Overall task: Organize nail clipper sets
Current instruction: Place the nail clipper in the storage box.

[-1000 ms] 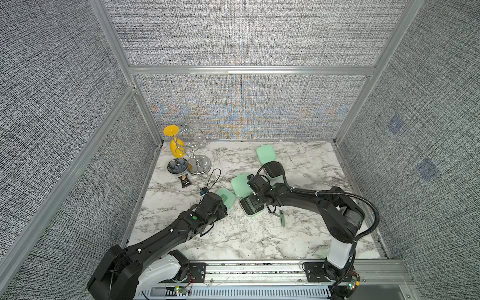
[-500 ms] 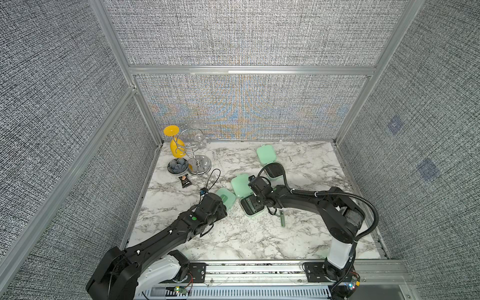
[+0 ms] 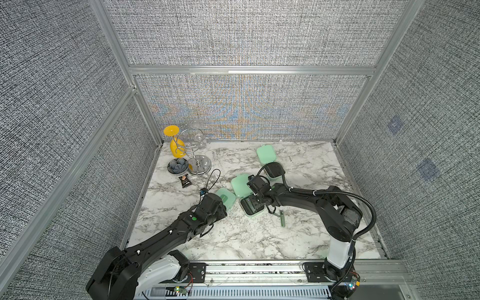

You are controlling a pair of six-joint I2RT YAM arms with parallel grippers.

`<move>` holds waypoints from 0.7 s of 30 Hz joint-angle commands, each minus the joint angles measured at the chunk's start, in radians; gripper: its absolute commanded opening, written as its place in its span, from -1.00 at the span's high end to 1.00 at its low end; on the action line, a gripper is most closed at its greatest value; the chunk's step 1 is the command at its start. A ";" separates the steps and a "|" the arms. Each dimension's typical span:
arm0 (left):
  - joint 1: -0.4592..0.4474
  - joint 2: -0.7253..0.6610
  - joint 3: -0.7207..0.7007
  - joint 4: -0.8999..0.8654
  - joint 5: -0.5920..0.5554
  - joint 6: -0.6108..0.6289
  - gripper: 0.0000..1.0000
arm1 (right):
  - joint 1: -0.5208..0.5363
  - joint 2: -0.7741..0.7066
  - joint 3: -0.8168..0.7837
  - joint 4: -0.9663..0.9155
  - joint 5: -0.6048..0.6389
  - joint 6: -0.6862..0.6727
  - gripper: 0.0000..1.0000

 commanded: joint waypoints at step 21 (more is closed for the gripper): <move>0.000 -0.013 -0.011 -0.004 -0.016 -0.002 -0.05 | 0.000 0.011 0.087 -0.081 -0.015 0.012 0.79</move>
